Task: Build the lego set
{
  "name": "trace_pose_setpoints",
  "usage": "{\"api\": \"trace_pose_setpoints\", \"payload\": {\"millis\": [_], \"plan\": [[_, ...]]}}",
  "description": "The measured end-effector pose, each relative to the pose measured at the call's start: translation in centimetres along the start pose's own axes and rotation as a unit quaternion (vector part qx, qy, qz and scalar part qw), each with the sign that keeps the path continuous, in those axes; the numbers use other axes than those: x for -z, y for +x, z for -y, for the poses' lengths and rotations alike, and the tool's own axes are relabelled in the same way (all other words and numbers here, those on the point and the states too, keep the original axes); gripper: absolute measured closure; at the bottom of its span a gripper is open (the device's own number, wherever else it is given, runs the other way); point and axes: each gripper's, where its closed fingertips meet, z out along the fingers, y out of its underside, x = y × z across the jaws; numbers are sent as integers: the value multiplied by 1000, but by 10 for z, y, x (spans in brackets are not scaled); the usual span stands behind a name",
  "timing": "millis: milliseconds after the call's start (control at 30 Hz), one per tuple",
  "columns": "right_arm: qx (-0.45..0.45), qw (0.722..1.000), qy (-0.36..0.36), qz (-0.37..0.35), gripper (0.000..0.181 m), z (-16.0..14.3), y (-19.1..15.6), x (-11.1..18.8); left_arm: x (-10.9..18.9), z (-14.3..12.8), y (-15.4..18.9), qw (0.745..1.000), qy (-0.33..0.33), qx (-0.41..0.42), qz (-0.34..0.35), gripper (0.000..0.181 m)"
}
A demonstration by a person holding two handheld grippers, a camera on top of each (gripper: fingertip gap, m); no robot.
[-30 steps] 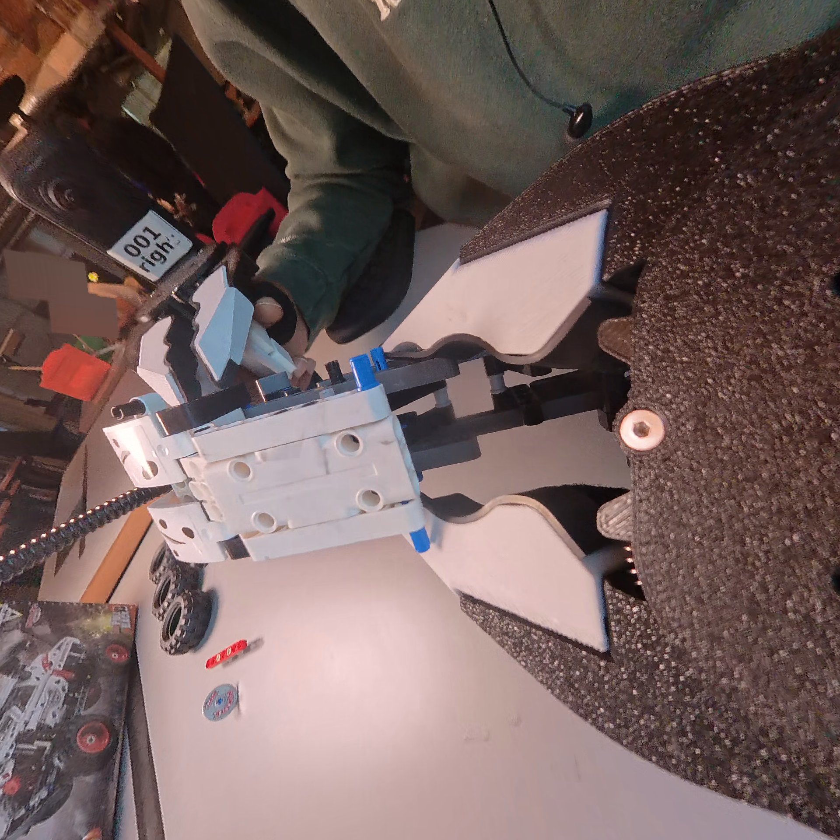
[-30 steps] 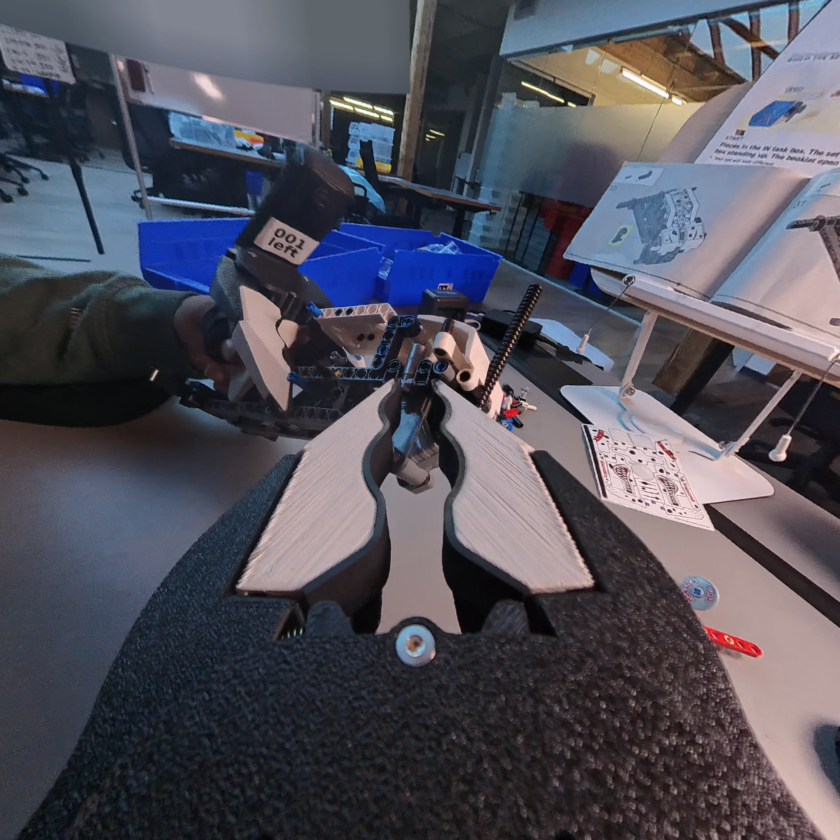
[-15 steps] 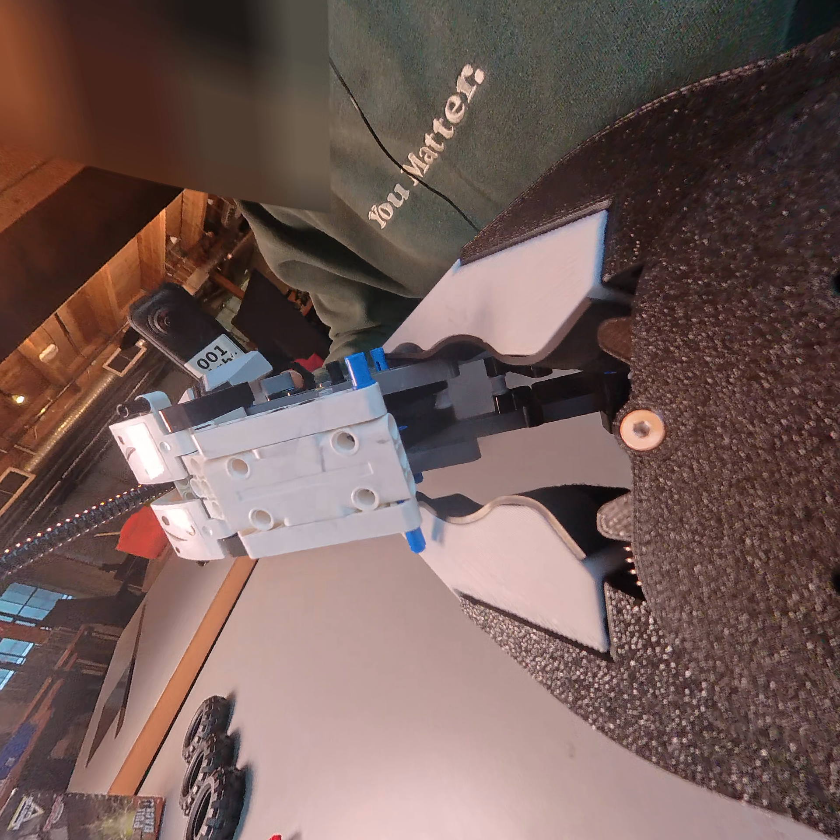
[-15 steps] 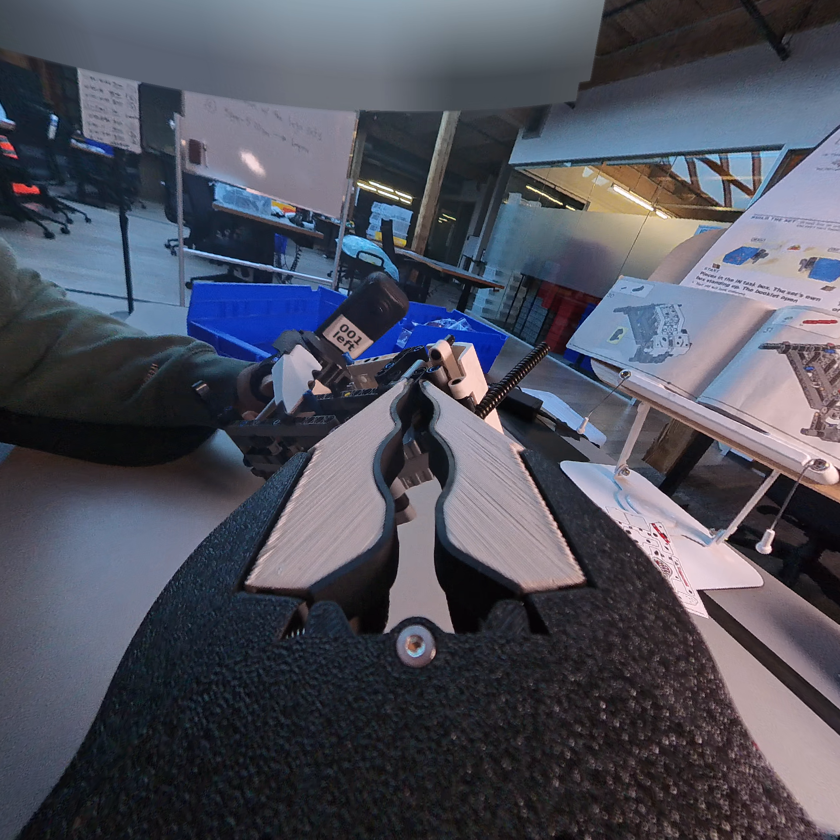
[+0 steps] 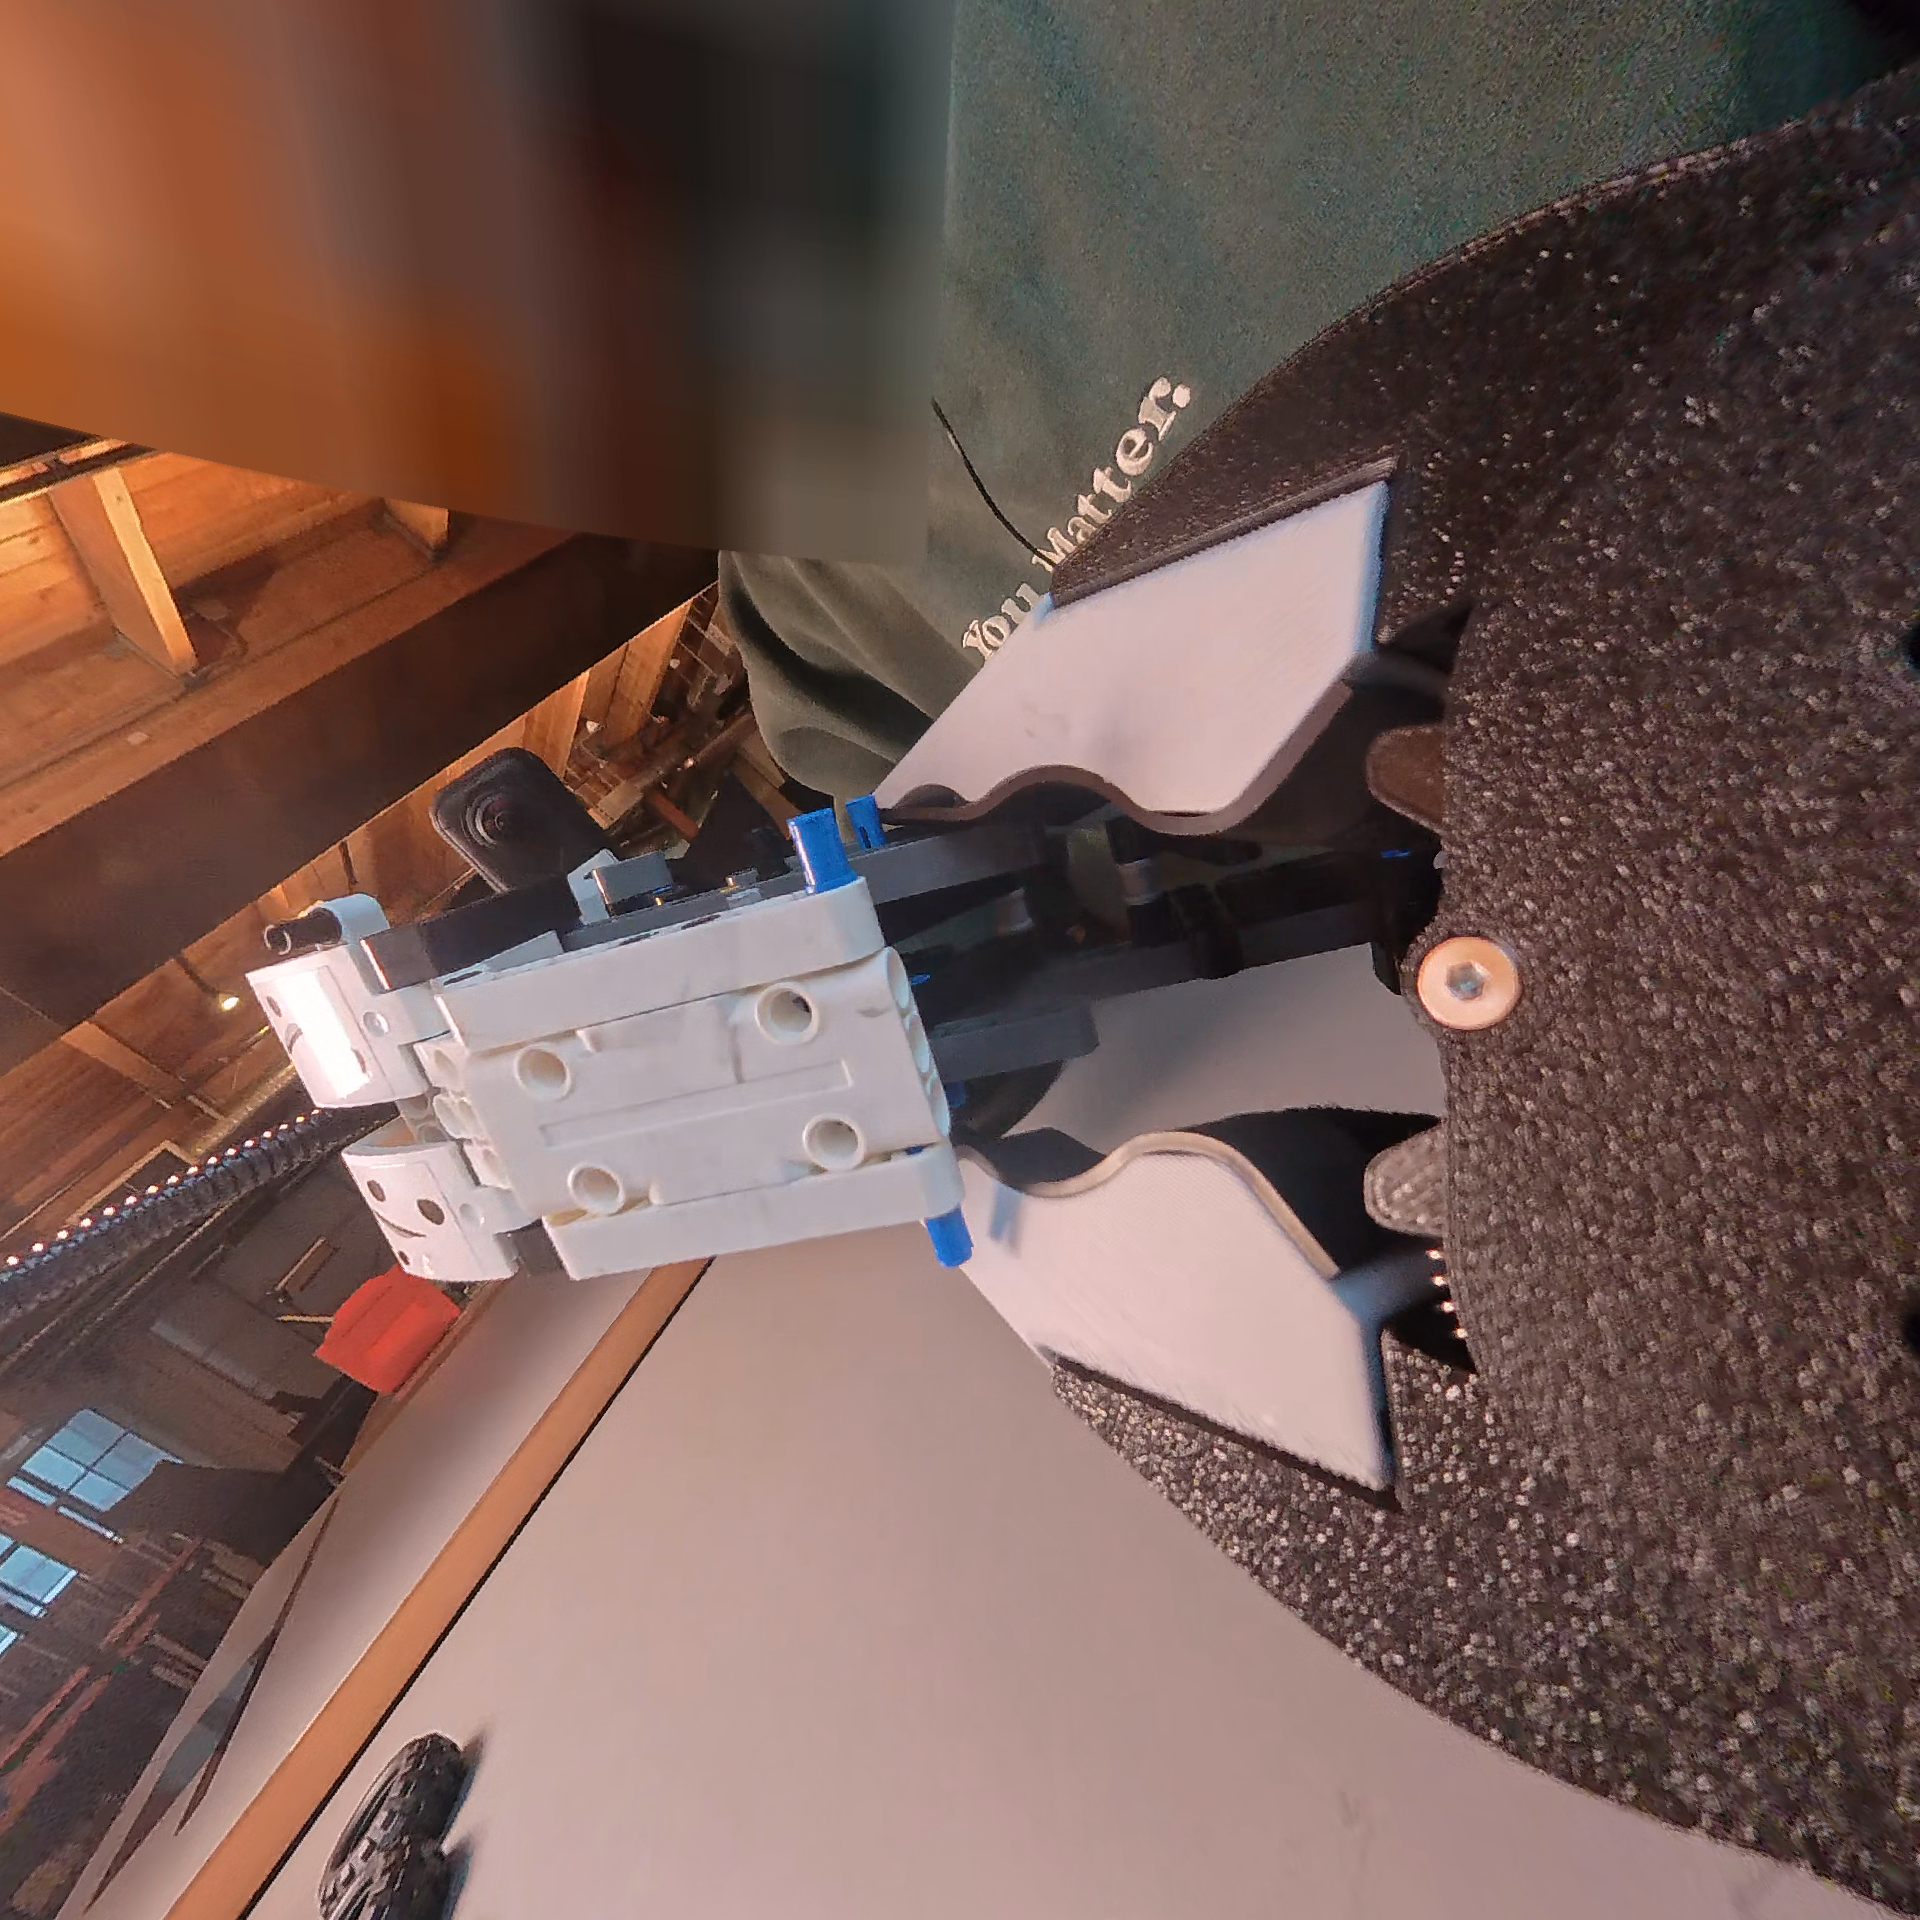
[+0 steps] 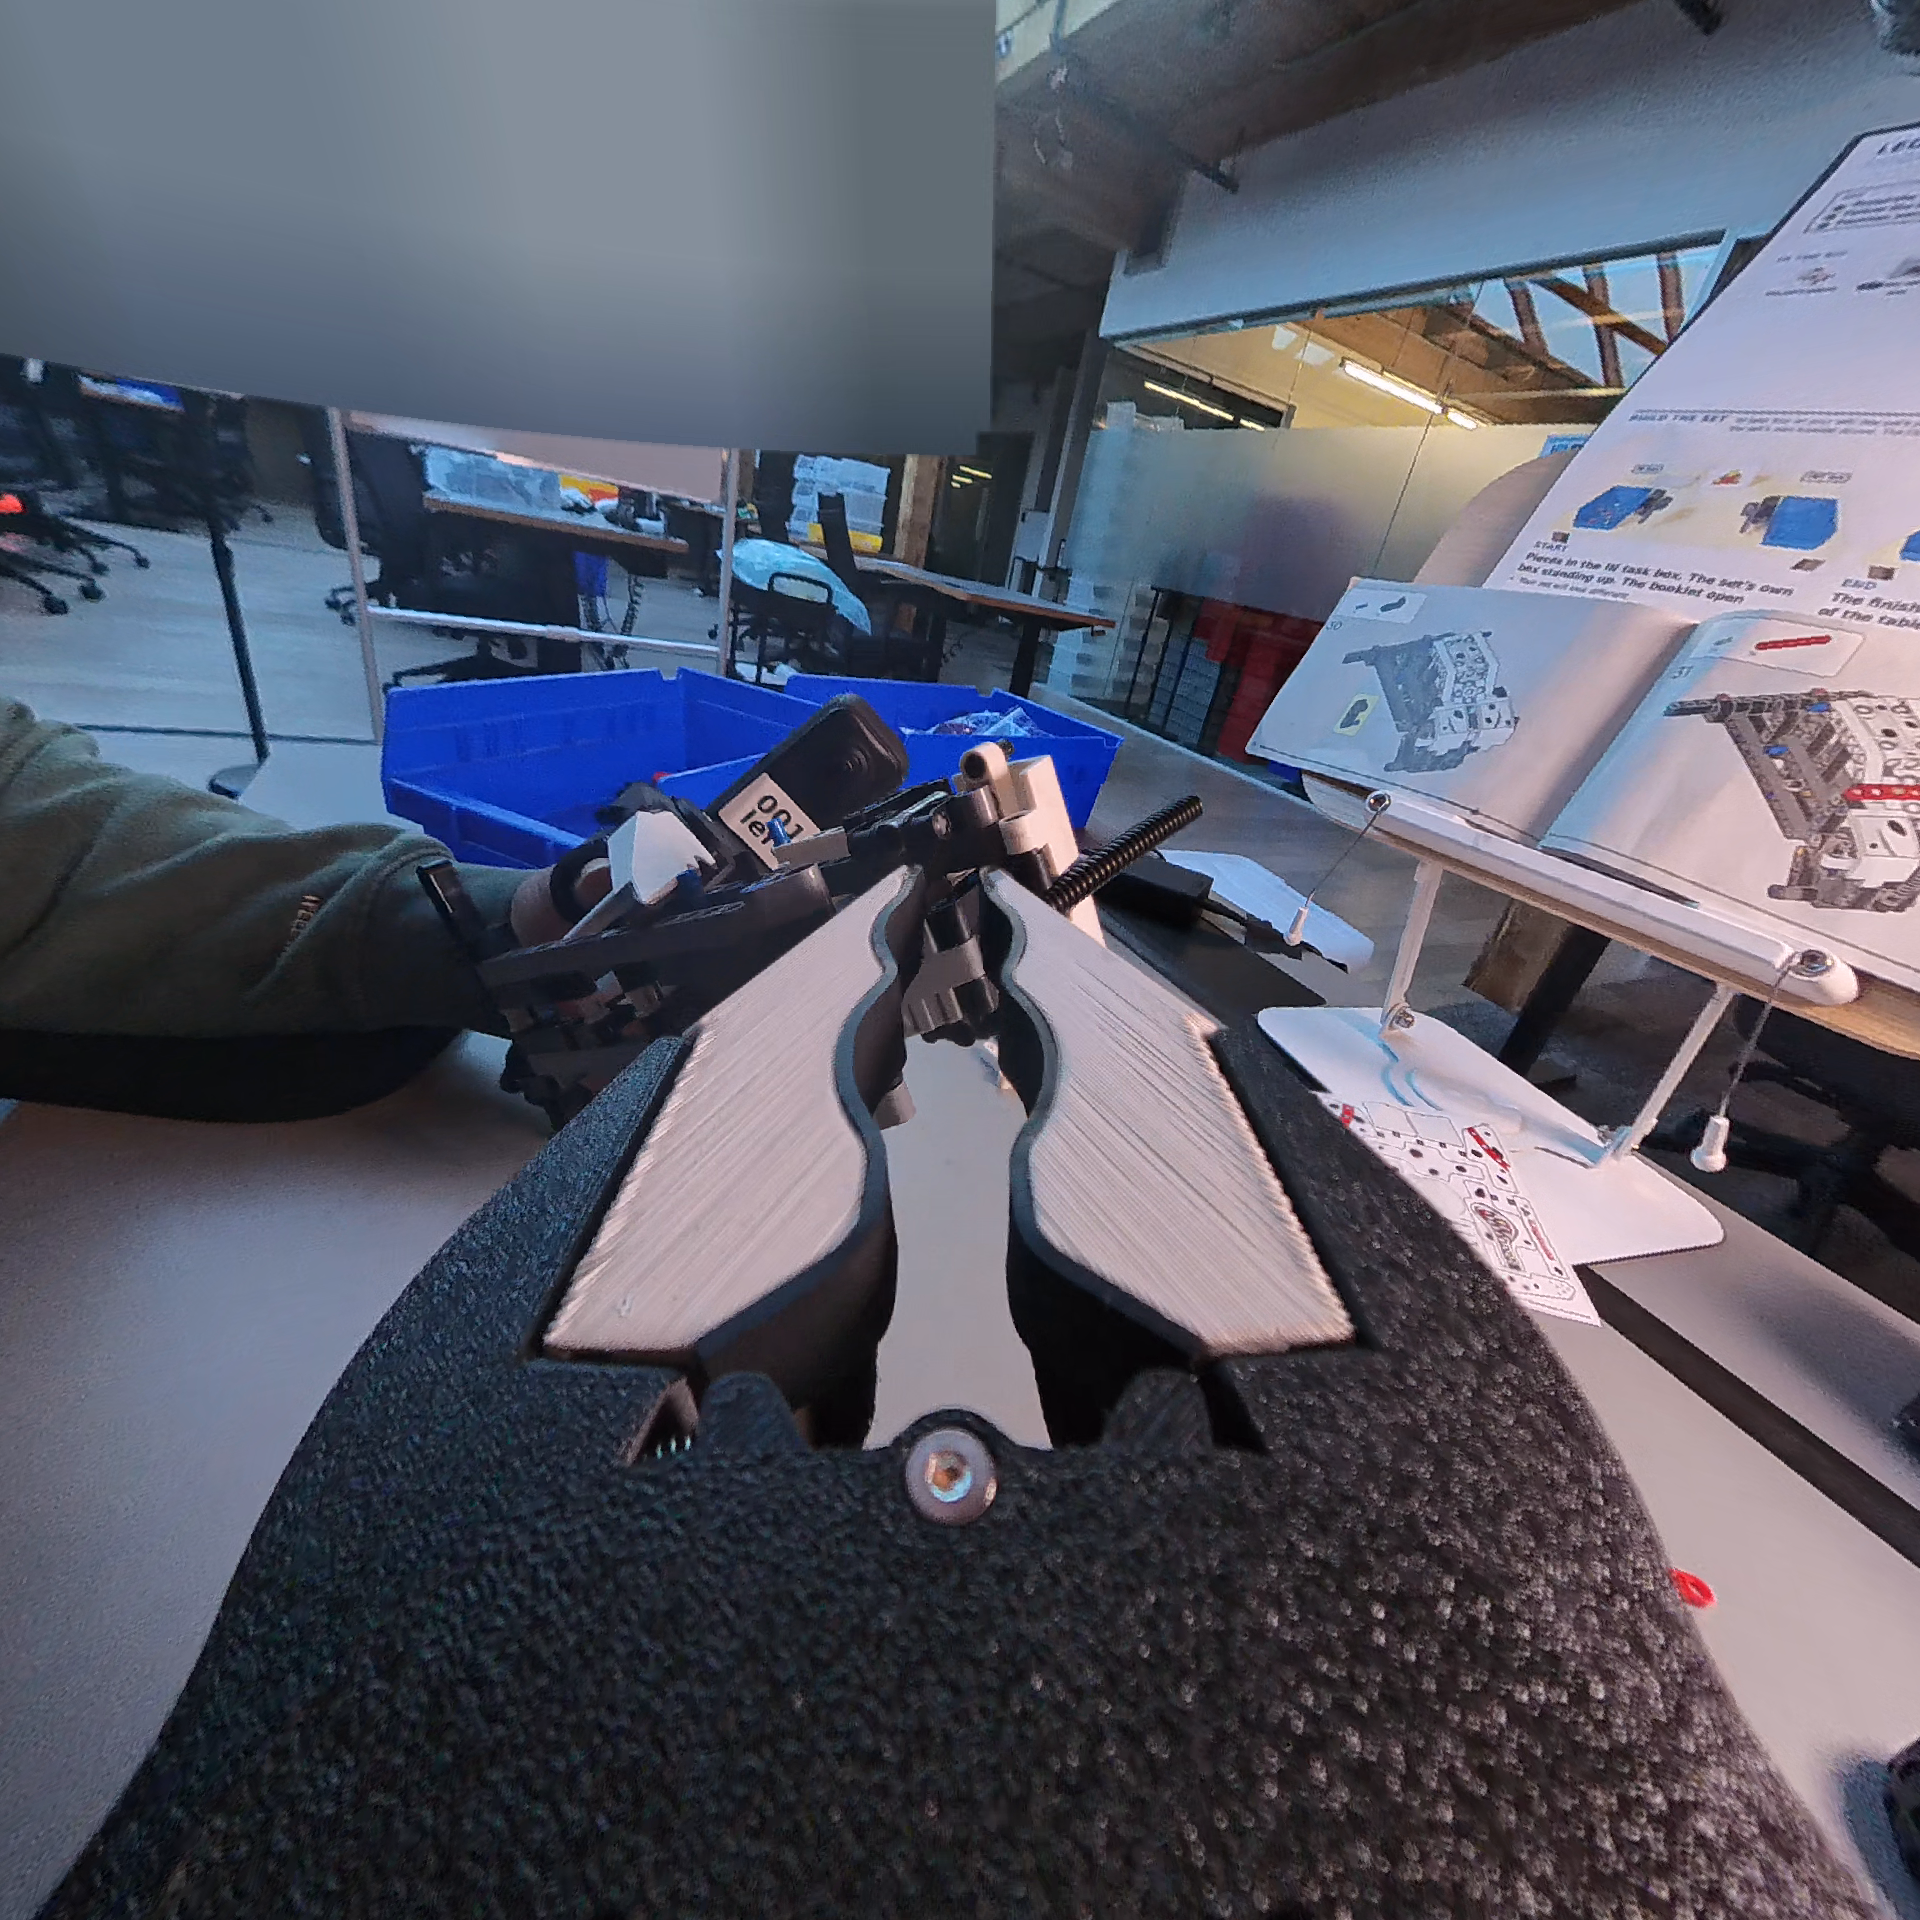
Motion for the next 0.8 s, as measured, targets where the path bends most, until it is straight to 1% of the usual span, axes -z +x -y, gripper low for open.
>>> {"api": "trace_pose_setpoints", "payload": {"millis": [133, 233, 333, 400, 467, 533, 600, 667, 800], "plan": [[-2, 1000, -11, -3, 170, -4, 1, -1, 0, 1, -2, 1000, 1, 4, 5, 124], [-8, 1000, -20, -8, 169, -8, 4, -2, -1, -1, -10, 999, -7, -2, 37, 124], [-11, 999, -35, -19, 169, -15, 9, -3, -2, -6, -28, 992, -38, -34, 115, 124], [-11, 998, -52, -25, 169, -24, 12, -5, 0, -8, -44, 980, -56, -58, 183, 124], [-11, 997, -76, -33, 169, -35, 15, -7, 4, -12, -62, 959, -79, -92, 258, 124], [-15, 993, -107, -42, 169, -51, 18, -9, 13, -15, -80, 924, -112, -137, 338, 124], [-22, 988, -147, -49, 169, -71, 21, -12, 20, -17, -92, 888, -141, -182, 399, 125], [-36, 982, -179, -49, 168, -89, 20, -14, 26, -17, -100, 856, -160, -216, 443, 125], [-47, 975, -209, -59, 167, -110, 17, -20, 31, -24, -110, 804, -207, -263, 492, 125]]}}
